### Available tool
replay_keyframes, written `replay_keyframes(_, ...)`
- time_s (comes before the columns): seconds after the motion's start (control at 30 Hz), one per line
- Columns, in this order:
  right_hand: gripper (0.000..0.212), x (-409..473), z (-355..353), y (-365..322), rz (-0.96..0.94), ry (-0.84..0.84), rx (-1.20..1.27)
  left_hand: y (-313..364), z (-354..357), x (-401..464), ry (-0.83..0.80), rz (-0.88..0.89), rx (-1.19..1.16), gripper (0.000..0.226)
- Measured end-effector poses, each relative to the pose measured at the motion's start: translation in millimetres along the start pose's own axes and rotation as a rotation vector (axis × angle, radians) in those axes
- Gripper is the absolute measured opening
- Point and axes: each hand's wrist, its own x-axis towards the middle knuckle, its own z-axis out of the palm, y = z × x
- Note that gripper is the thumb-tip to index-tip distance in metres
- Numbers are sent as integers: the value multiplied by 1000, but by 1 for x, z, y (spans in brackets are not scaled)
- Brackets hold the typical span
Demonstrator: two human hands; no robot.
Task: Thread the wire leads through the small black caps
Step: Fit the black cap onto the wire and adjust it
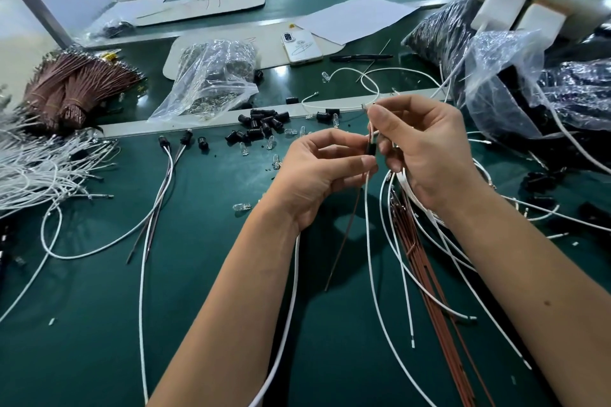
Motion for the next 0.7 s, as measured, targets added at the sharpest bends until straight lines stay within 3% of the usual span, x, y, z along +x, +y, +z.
replay_keyframes(0.27, 10, 0, 1, 0, -126, 50, -166, -1, 2, 1, 20, 0, 8, 21)
replay_keyframes(0.7, 14, 3, -3, -7, 109, 2, 39, -1, 0, 1, 1, -15, -79, 19)
